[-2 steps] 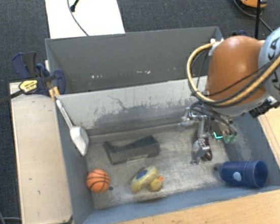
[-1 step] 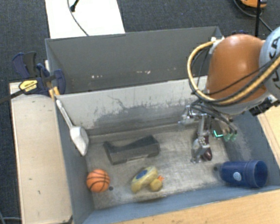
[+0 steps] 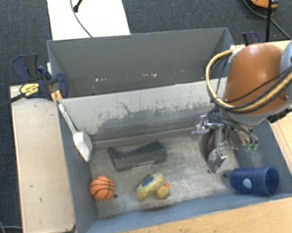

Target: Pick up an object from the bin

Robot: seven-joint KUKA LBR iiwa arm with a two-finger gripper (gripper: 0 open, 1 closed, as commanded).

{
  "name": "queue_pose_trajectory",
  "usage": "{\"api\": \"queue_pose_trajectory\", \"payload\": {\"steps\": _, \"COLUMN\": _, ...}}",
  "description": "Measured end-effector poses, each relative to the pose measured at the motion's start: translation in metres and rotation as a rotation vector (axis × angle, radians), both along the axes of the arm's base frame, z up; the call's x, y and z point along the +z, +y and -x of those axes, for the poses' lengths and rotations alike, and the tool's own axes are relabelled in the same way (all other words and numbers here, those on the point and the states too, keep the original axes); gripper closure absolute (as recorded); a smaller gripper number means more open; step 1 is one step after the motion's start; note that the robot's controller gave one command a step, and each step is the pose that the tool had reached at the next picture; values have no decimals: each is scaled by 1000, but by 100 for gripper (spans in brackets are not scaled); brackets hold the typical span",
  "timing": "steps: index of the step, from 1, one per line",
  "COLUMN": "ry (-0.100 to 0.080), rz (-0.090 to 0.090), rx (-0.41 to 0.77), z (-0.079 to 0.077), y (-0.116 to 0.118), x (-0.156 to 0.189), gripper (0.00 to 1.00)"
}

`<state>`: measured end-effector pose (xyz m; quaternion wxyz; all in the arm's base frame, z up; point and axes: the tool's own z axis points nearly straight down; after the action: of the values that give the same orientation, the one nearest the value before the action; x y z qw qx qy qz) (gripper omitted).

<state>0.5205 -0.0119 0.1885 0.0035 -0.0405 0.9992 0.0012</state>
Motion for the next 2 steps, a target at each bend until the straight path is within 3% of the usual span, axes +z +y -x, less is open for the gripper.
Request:
{"api": "queue_pose_trajectory", "payload": {"steps": 1, "ry": 0, "rz": 4, "rx": 218, "z": -17, "y": -71, "x": -28, "gripper": 0}}
{"api": "queue_pose_trajectory", "payload": {"steps": 2, "ry": 4, "rz": 7, "rx": 166, "z": -15, "y": -94, "x": -44, "gripper": 0}}
